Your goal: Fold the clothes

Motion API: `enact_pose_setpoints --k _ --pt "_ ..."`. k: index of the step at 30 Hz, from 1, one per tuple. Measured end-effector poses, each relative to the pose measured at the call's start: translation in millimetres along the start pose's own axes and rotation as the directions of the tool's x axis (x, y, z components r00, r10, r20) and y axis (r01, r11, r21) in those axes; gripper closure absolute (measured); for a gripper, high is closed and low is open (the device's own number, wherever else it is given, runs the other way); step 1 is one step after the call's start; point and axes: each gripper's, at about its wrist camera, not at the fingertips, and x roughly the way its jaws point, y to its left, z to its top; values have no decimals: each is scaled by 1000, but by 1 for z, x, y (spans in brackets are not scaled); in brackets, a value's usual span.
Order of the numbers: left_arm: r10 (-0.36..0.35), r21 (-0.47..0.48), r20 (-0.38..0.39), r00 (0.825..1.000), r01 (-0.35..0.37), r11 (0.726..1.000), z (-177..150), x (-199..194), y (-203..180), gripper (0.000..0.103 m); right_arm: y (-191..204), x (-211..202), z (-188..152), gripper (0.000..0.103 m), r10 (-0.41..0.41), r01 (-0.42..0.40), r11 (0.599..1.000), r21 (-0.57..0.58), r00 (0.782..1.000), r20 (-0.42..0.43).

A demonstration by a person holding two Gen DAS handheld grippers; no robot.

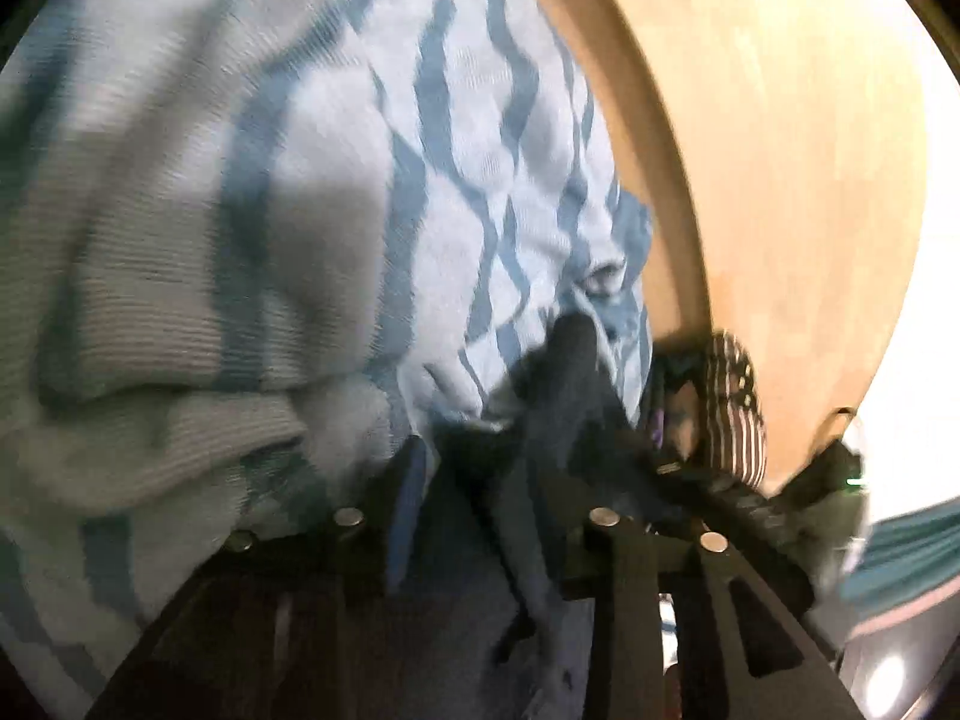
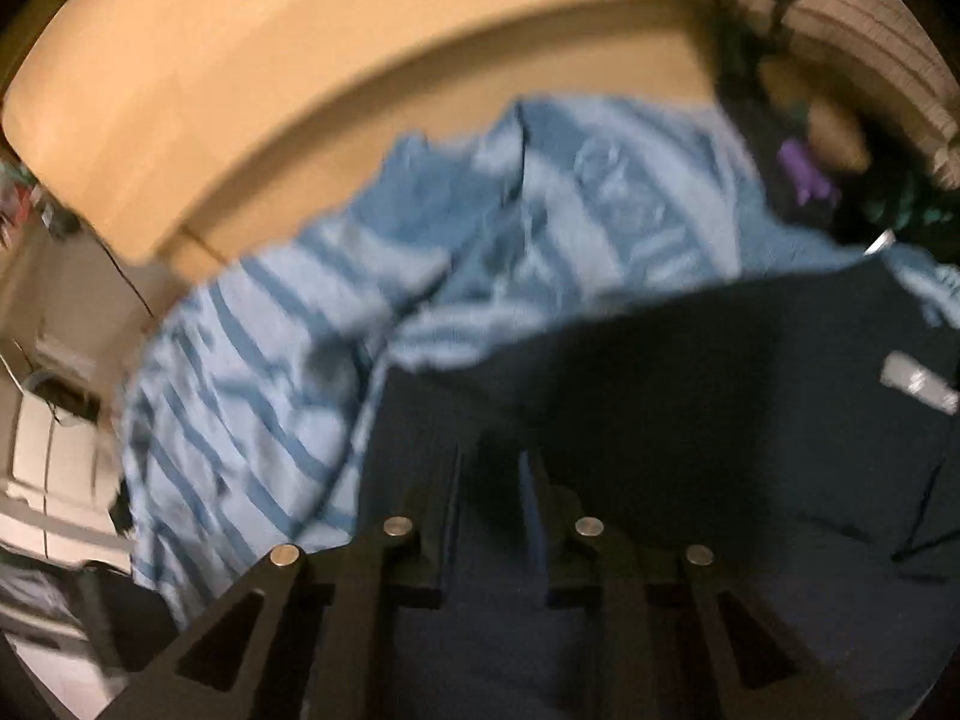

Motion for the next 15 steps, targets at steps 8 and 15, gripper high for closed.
enact_pose_setpoints --k 8,15 --pt "20 20 34 999 -20 1000 2 -1 3 65 -7 29 7 84 -65 63 994 86 998 27" --pt "131 108 31 991 -134 985 3 4 -9 97 51 8 -25 98 -45 46 984 -169 999 11"
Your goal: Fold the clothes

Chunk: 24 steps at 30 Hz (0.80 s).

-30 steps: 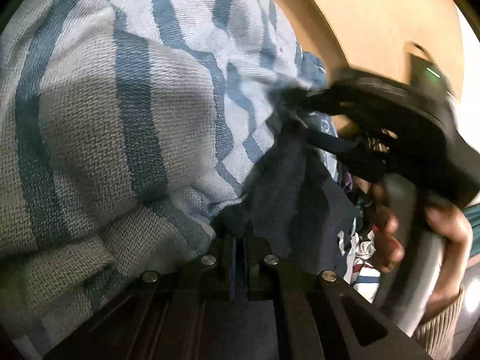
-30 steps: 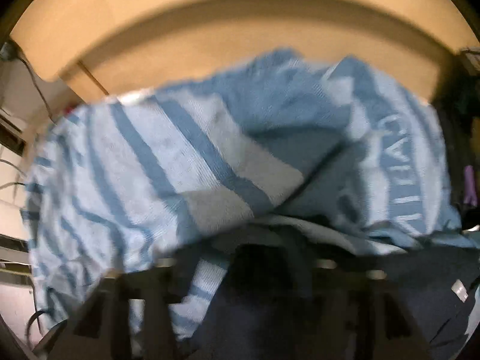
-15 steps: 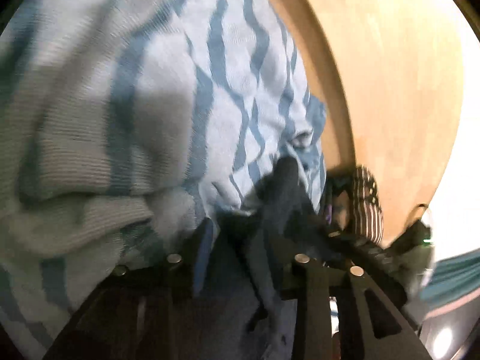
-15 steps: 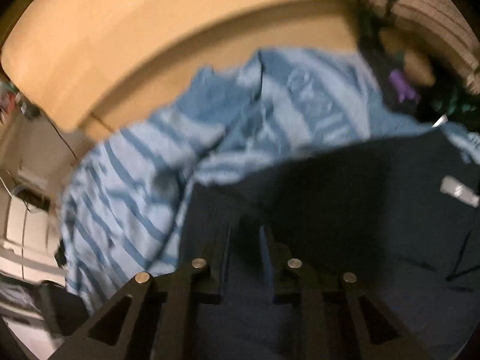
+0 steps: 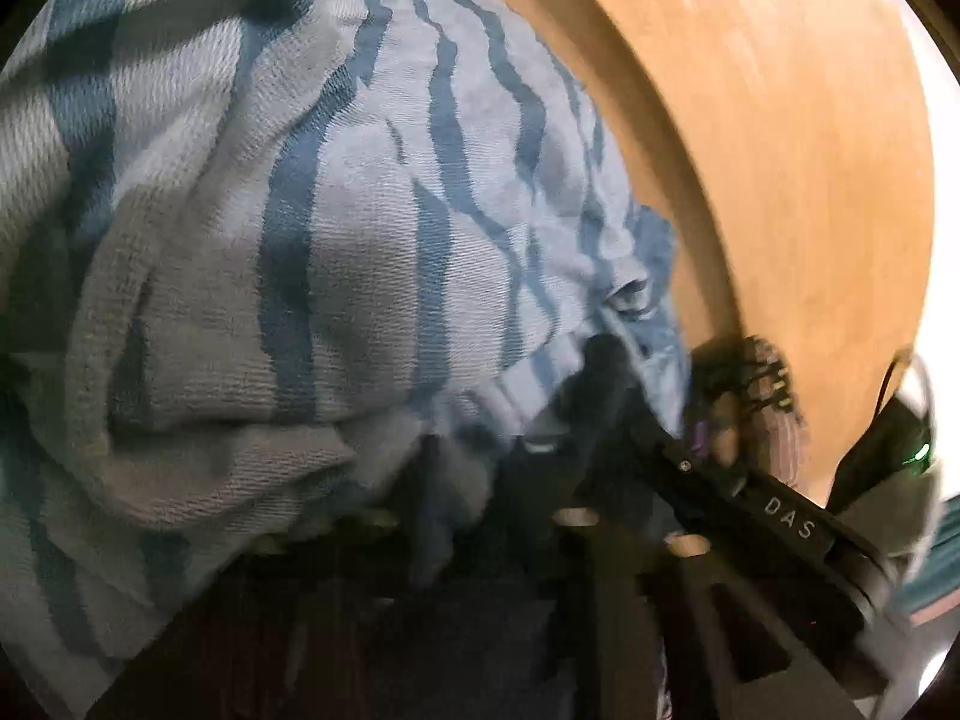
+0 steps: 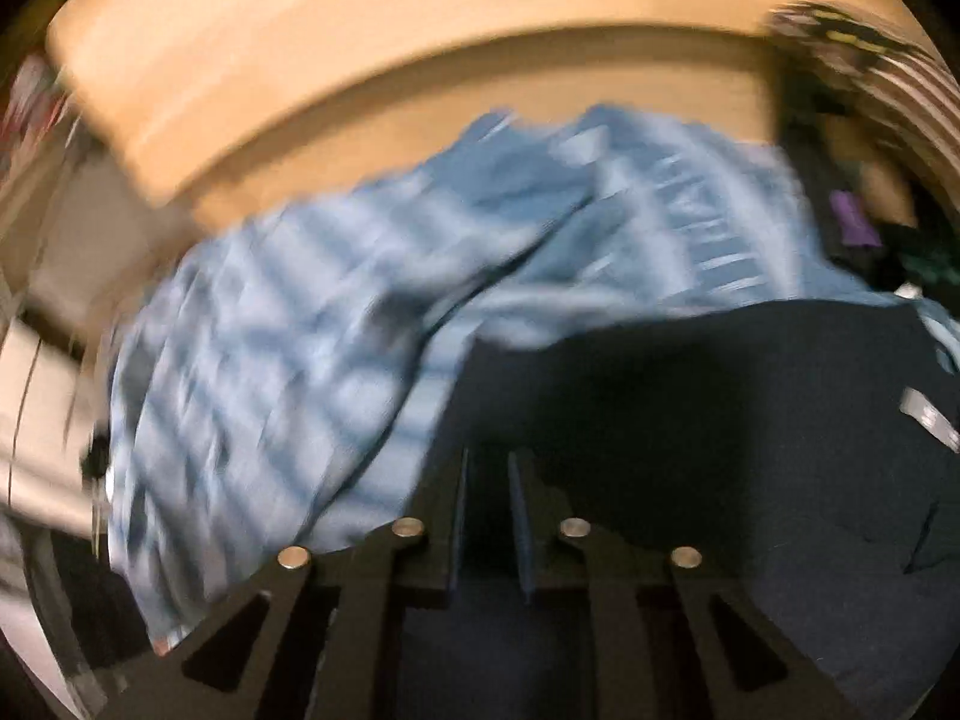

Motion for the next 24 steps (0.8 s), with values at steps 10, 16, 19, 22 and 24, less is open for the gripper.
enact_pose_setpoints --k 10,16,19,22,24 --pt "32 65 -59 998 -28 998 4 -18 6 99 14 -1 0 100 19 -20 1000 19 999 26" --pt "19 102 -43 999 -15 995 1 -24 0 99 -1 -14 -24 100 37 -38 998 43 999 13" --pt "42 66 -47 998 -39 997 4 -15 0 99 8 3 -27 100 41 -41 999 -2 999 -11" --pt "68 44 -38 997 -66 997 9 -11 7 100 18 23 -25 100 36 -37 999 -40 999 -22" --pt "72 35 -48 996 -70 997 10 -7 10 100 19 32 -19 100 45 -46 998 -33 999 -24"
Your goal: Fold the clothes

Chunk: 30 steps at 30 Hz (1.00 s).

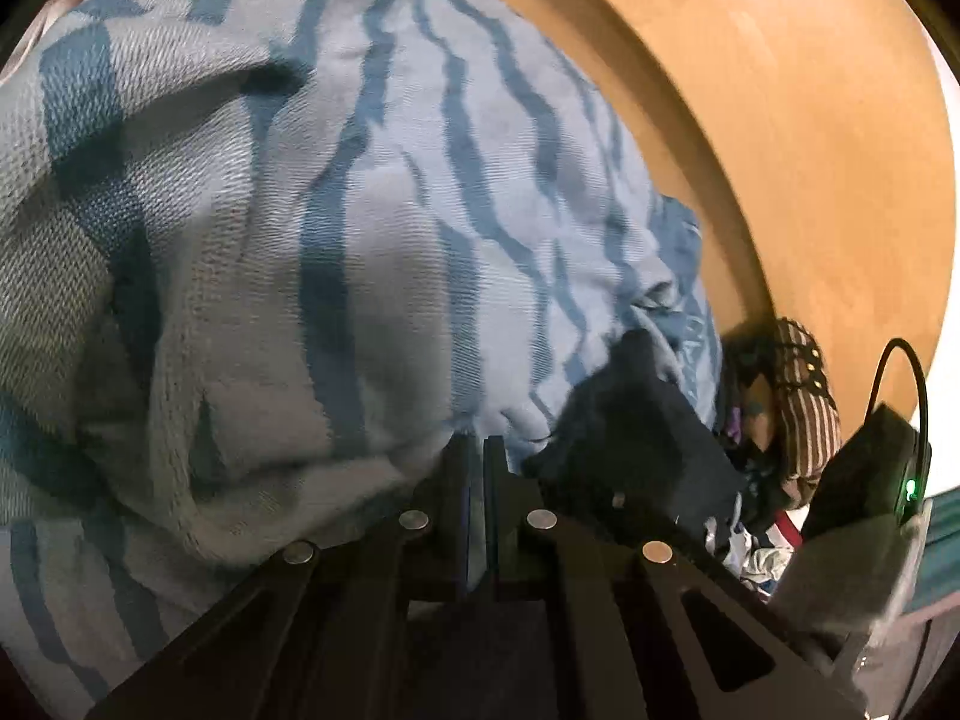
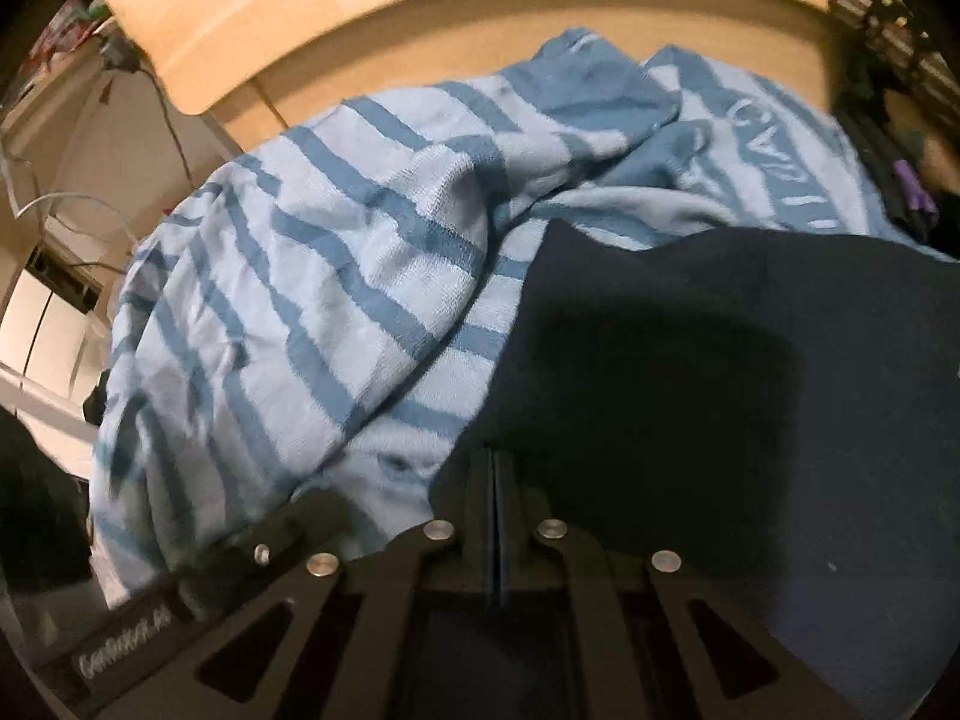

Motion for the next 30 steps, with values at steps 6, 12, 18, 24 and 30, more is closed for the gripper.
enact_pose_setpoints --k 6,12,18,24,30 --pt "1 1 -11 1000 -1 1000 1 3 3 99 -2 -34 -11 96 52 -55 997 48 997 62" --pt "-38 42 -42 998 39 998 -10 -3 -13 100 -64 -89 -127 76 -15 -8 934 357 998 61" --pt "-160 234 -147 976 191 953 -56 -4 -59 100 -111 -110 -269 85 41 -16 746 665 999 -21" --pt "-207 442 -121 971 240 865 -94 5 -91 99 -121 -148 -228 80 -92 33 809 587 993 71" --pt "-184 384 -40 982 185 905 -57 35 -83 99 -125 -142 -99 80 -158 76 923 378 969 190"
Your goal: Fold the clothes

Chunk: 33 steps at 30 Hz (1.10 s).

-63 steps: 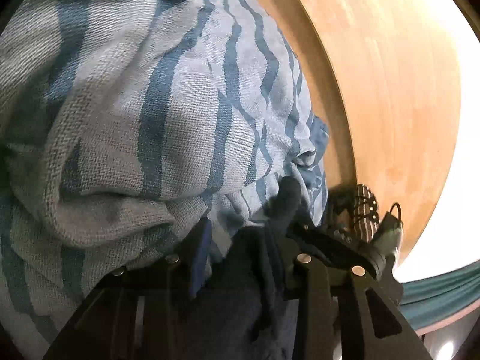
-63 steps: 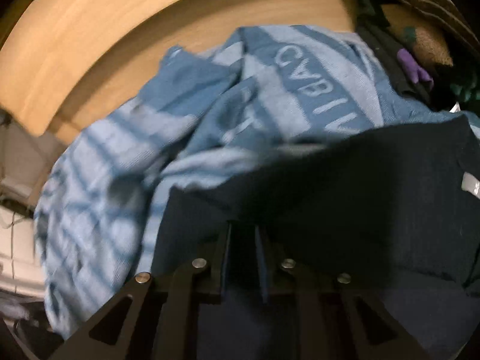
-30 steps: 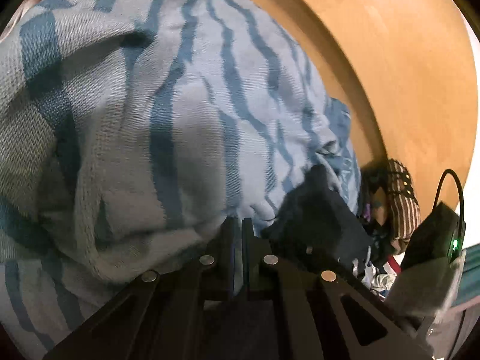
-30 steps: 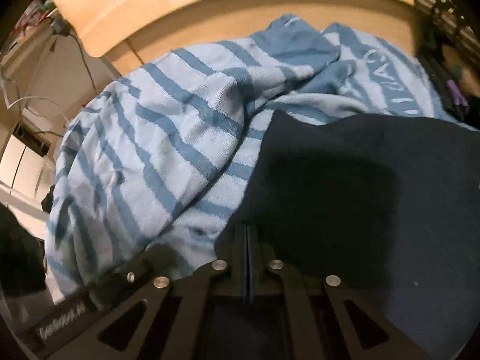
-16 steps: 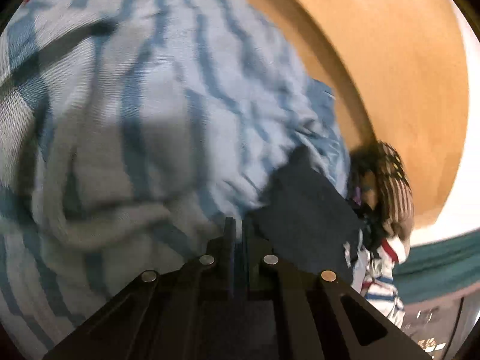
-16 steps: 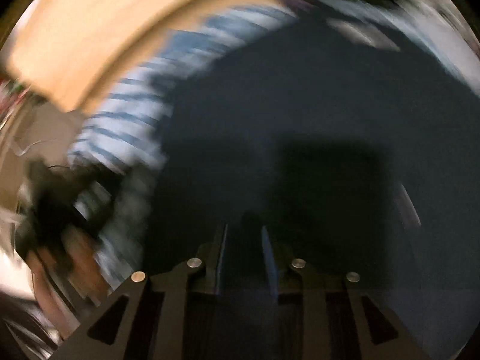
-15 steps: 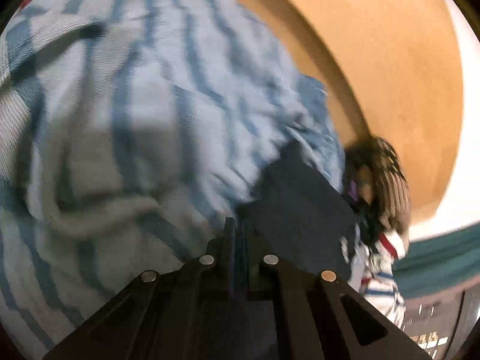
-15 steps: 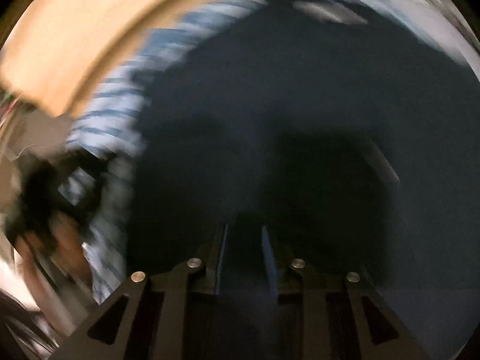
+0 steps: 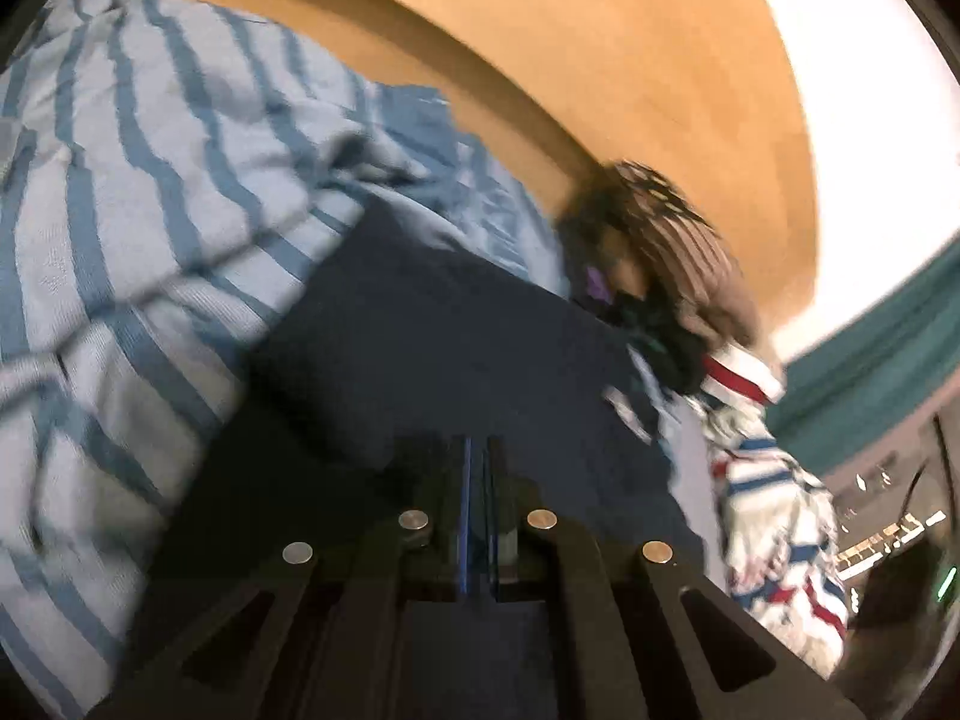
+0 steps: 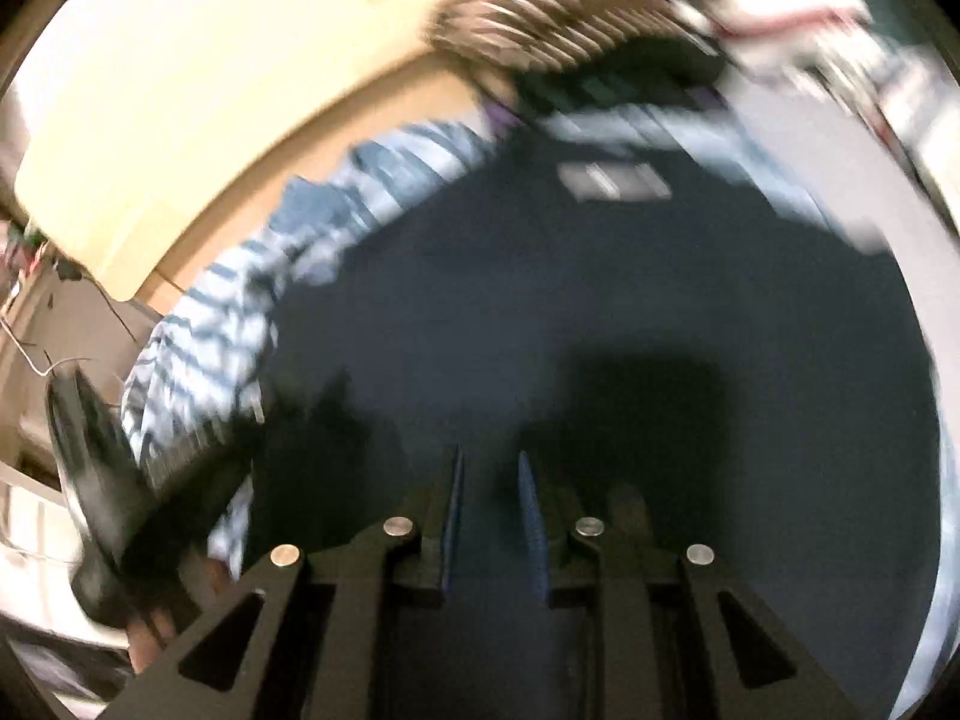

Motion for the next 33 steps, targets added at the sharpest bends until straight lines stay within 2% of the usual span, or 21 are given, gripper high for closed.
enact_pose_setpoints --k 5,8,11,13,16,18,20,23,24,27,29,31,33 --pt "29 -46 -28 999 -30 998 16 16 32 100 64 79 64 80 123 -130 982 -137 991 -58" --pt "42 -18 -28 999 -43 999 21 15 36 100 92 113 74 80 176 -195 968 -161 977 -121" --pt "46 -50 -43 998 -48 998 21 17 45 100 117 141 75 81 218 -243 954 -174 964 -154" --pt "59 -83 -61 996 -64 994 20 19 52 101 129 161 77 81 174 -208 961 -183 967 -186" --pt "43 -132 -70 997 -52 990 19 18 59 101 133 189 81 84 119 -156 974 -167 970 -212" --pt "34 -144 -65 997 -43 989 20 15 59 101 133 193 84 89 117 -149 978 -143 971 -207" --pt "2 -145 -18 1000 -5 989 24 6 57 101 131 192 86 90 124 -149 981 -121 973 -195" --pt "-39 -97 61 997 45 994 36 -6 50 101 131 162 79 86 154 -172 978 -115 977 -150" --pt "-34 -105 50 998 40 994 37 -2 52 101 131 152 75 86 163 -180 975 -127 977 -136" --pt "2 -175 -18 1000 -5 985 34 15 70 101 136 141 61 86 193 -221 963 -156 966 -173" --pt "-5 -229 -30 1000 -2 973 30 15 79 101 142 151 56 86 144 -183 965 -188 969 -200" --pt "20 -217 -27 999 -26 976 29 11 76 101 148 167 58 87 99 -144 970 -197 970 -221" --pt "42 -209 -22 999 -46 977 26 9 73 101 151 180 68 90 76 -114 977 -179 975 -207"
